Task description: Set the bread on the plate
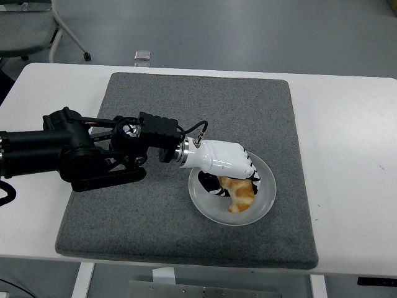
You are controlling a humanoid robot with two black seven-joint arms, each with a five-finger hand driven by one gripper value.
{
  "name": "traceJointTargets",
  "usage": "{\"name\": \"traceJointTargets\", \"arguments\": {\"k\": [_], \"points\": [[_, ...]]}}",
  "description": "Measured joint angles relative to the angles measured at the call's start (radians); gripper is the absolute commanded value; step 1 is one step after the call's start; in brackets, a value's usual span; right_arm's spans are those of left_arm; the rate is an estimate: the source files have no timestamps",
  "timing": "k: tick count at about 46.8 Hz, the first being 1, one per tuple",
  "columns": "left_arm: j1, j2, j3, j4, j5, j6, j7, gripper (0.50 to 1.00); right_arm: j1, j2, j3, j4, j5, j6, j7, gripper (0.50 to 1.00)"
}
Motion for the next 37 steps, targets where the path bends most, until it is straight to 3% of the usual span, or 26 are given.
{"name": "traceJointTargets", "arguments": {"k": [9,37], "points": [[0.005,0.002,-0.007,-0.006,-0.048,0.002,0.000,0.988,0.000,0.000,0.000,0.000,0.000,0.000,0.000,0.930],[-0.012,0.036,-0.116,-0.080,-0.233,0.002,-0.003,0.990,0.000,0.000,0.000,0.000,0.000,0.000,0.000,0.930]]}}
